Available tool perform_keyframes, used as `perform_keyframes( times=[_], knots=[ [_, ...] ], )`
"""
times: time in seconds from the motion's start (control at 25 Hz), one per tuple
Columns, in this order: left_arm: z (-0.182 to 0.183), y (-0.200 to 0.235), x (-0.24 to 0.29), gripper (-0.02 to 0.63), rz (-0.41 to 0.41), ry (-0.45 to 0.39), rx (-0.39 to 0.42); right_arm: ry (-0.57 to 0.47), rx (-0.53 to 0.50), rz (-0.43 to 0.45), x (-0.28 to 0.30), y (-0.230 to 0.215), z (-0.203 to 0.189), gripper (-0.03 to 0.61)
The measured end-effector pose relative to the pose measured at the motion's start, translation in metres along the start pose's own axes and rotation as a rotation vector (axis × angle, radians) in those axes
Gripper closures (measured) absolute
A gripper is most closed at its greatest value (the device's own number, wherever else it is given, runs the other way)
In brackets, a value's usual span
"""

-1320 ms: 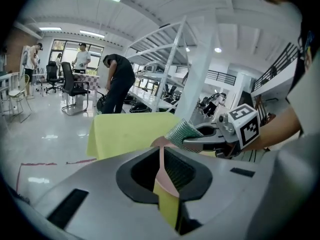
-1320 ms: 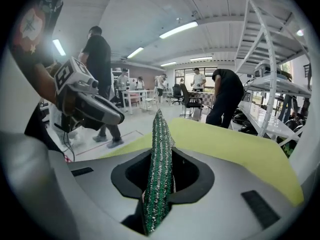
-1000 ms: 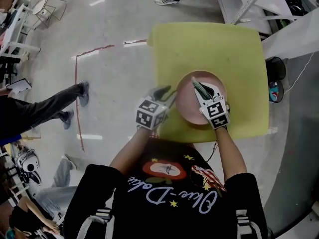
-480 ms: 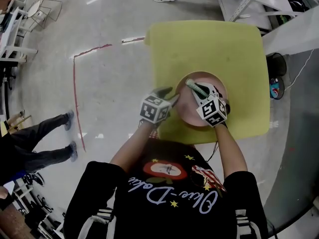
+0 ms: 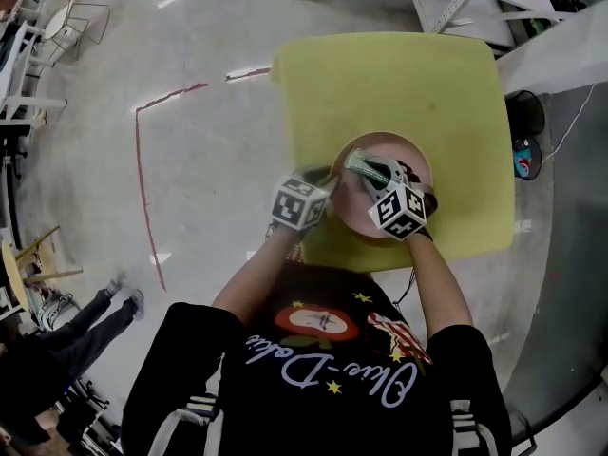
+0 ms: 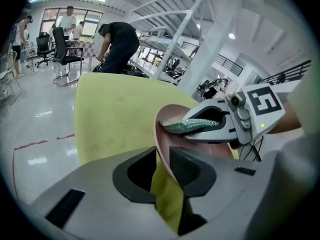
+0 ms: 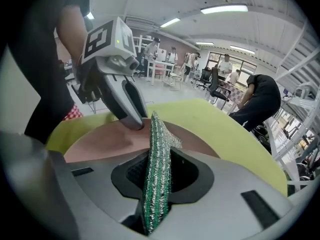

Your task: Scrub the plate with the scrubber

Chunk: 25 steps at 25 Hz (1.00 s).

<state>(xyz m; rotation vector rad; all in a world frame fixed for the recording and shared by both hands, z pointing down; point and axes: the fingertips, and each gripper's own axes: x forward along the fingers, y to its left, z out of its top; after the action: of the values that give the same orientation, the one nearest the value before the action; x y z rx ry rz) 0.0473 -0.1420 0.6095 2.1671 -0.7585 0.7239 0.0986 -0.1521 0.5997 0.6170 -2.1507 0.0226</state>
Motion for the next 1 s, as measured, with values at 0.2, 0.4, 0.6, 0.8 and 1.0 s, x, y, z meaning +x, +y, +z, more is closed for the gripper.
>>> perform_keyframes(
  times=[0.2,0.4,0.6,0.8,1.0],
  knots=[
    [0.0,0.0,0.001,0.541,0.012,0.001,0.009,0.043,-0.029,0.028,0.003,0.01,-0.004,0.517],
    [0.001,-0.001,0.0,0.551,0.016,-0.018,-0.03,0.052,0.007,0.067,0.001,0.017,-0.004,0.517],
    [0.0,0.001,-0.001,0.554,0.028,-0.022,-0.033,0.052,0.02,0.097,-0.002,0.032,-0.003,0.517],
    [-0.001,0.001,-0.002,0.557,0.025,-0.03,-0.05,0.055,0.011,0.129,-0.007,0.048,-0.005,0.517],
    [0.001,0.0,0.001,0.555,0.042,-0.023,-0.027,0.054,-0.004,0.155,-0.011,0.063,-0.008,0.515]
  ],
)
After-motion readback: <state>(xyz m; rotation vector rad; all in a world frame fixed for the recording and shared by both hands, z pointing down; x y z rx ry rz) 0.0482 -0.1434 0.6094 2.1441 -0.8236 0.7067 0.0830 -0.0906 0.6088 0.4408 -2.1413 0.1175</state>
